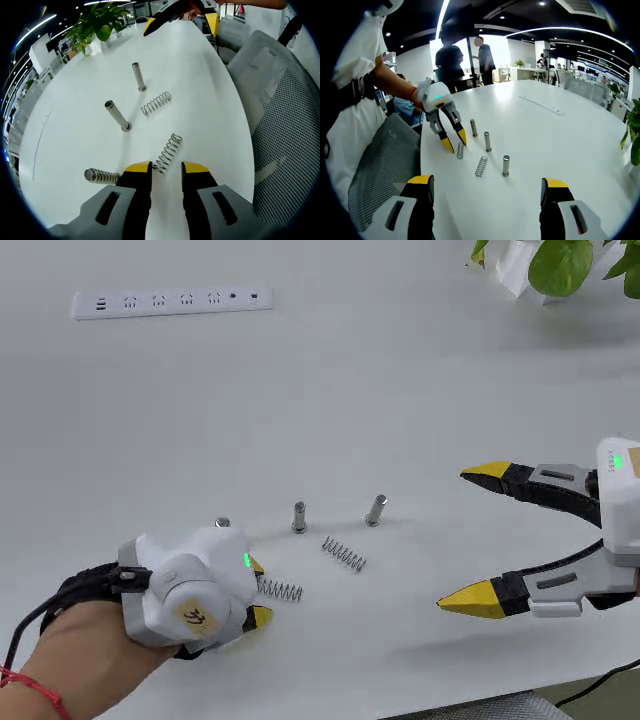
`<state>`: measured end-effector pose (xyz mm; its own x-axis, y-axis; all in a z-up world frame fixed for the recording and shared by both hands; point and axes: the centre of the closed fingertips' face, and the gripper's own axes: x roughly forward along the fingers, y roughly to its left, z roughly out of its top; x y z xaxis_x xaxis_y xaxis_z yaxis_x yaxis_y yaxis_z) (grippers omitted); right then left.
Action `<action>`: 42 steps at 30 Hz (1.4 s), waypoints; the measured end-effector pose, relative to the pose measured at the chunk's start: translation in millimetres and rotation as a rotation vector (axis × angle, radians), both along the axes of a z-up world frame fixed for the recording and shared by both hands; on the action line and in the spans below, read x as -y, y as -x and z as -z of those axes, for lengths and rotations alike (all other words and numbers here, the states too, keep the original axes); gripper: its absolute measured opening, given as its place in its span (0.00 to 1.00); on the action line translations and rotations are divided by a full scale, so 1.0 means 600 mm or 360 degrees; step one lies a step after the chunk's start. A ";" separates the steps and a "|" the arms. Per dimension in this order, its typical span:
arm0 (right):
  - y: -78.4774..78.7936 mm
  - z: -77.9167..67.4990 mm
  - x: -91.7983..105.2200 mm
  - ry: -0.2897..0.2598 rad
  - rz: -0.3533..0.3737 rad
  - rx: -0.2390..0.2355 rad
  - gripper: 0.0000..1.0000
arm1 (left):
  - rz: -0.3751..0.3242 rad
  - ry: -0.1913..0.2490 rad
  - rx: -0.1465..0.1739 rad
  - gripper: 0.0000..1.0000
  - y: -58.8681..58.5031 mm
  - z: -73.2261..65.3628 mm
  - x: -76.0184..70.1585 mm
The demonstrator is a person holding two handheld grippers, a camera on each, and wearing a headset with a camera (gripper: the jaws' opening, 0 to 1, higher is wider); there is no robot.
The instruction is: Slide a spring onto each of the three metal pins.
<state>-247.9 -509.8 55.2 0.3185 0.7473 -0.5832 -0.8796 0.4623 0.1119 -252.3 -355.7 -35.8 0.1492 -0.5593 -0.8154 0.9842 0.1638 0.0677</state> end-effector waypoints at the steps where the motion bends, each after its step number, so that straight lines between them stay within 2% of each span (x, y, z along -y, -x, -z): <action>1: 0.000 0.000 0.000 -0.0002 0.0002 0.0001 0.88 | -0.0003 -0.0002 -0.0002 0.19 0.000 0.000 -0.001; 6: 0.003 0.002 0.000 0.0001 0.0004 -0.0004 0.87 | -0.0013 -0.0026 -0.0006 0.18 -0.002 0.001 -0.008; 11: 0.004 0.002 0.001 0.0000 0.0016 -0.0005 0.87 | 0.0020 -0.0044 -0.0007 0.11 0.002 0.001 -0.012; 26: 0.005 0.002 -0.001 -0.0005 0.0027 -0.0008 0.87 | 0.0120 -0.0076 0.0047 0.11 0.001 0.000 -0.004; 31: 0.006 0.001 0.000 -0.0009 0.0034 -0.0005 0.86 | 0.0140 -0.0077 0.0038 0.07 0.004 0.001 -0.002; 32: 0.006 0.001 0.001 -0.0008 0.0035 -0.0004 0.86 | 0.0147 -0.0080 0.0048 0.08 0.004 0.000 -0.002; 42: 0.007 0.000 0.002 -0.0010 0.0038 -0.0008 0.86 | 0.0148 -0.0082 0.0033 0.07 0.003 0.001 -0.001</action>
